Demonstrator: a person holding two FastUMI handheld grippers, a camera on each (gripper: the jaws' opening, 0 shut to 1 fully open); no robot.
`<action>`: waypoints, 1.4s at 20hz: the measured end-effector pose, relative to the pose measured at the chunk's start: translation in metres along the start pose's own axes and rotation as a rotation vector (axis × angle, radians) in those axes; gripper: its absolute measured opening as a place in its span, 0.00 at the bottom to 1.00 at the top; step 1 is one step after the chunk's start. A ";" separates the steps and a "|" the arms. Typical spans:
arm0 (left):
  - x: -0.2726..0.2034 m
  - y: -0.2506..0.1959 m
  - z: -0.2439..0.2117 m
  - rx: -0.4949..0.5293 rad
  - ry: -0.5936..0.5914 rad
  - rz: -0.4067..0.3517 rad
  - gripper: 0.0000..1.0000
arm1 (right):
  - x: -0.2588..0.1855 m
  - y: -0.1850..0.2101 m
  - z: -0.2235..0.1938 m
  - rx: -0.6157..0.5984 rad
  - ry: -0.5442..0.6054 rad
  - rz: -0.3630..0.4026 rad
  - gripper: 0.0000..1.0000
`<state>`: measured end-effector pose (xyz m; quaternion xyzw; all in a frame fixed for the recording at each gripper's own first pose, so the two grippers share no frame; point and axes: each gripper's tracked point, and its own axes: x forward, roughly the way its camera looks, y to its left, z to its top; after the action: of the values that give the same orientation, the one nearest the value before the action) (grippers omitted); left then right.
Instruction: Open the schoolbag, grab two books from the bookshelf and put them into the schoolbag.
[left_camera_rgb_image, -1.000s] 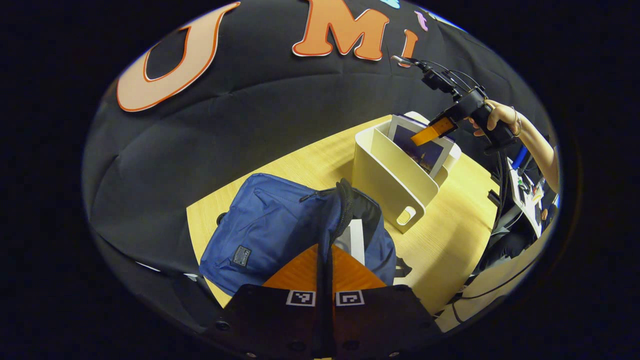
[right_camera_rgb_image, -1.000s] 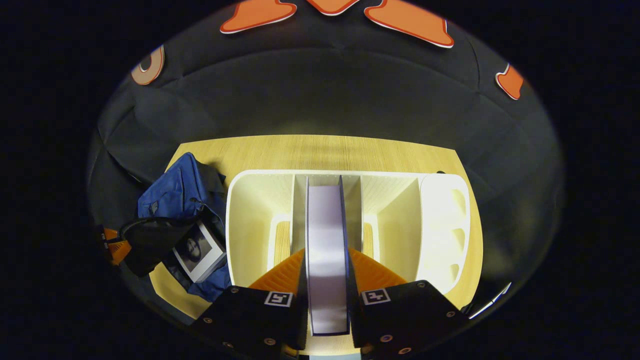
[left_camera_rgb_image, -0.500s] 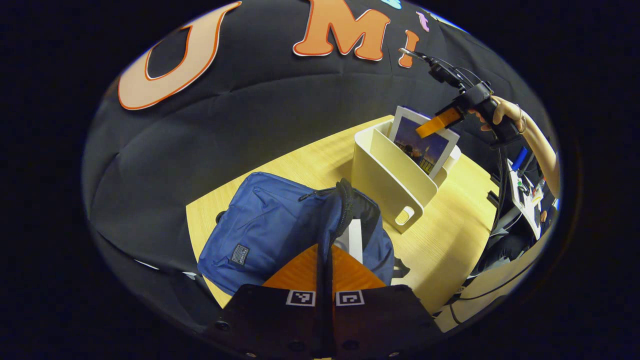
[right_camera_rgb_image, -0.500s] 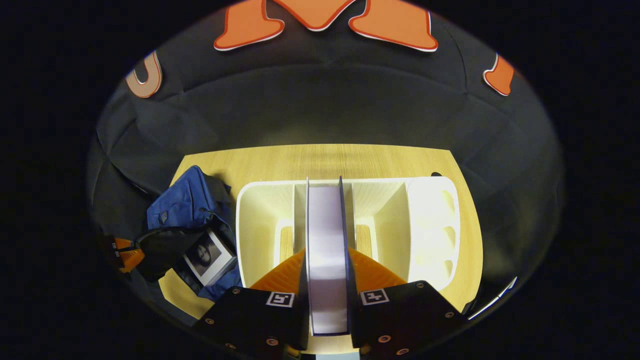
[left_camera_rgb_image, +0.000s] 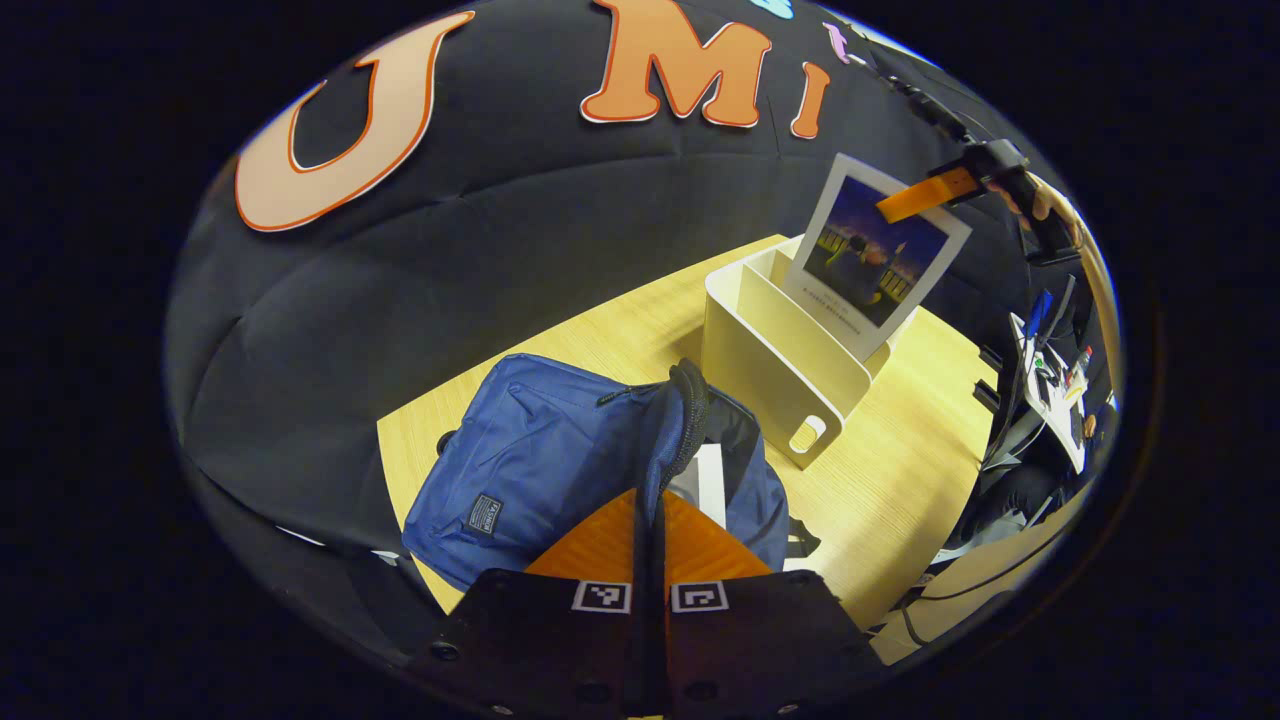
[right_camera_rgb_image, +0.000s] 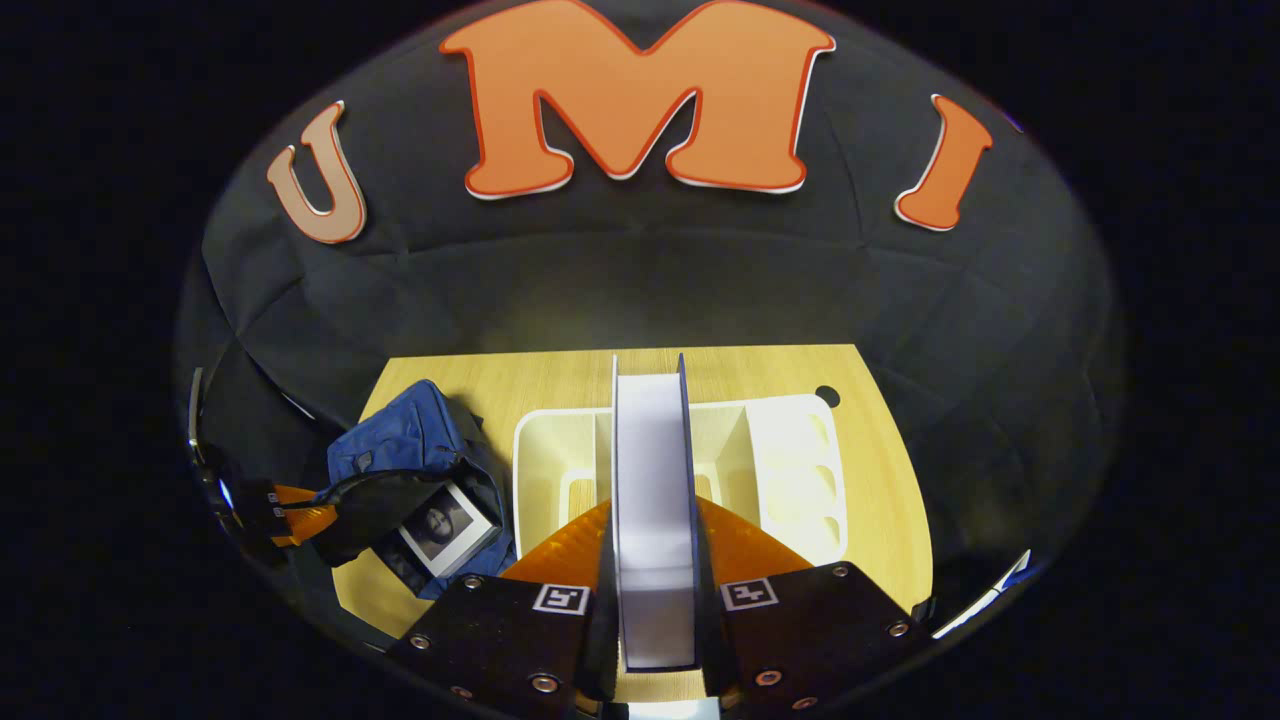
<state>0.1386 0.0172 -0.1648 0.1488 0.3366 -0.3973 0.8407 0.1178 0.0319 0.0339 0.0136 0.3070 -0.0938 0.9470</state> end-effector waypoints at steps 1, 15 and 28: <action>0.000 0.000 -0.001 0.000 0.001 -0.001 0.00 | -0.013 0.001 0.004 0.021 -0.022 0.021 0.32; 0.000 0.003 0.001 0.019 -0.015 -0.019 0.01 | -0.071 0.100 -0.076 0.256 0.028 0.391 0.30; -0.015 -0.005 0.009 0.123 0.002 -0.030 0.01 | 0.044 0.186 -0.160 0.760 0.096 0.566 0.30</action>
<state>0.1321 0.0180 -0.1478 0.1954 0.3144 -0.4299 0.8235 0.0945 0.2202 -0.1277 0.4467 0.2786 0.0630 0.8479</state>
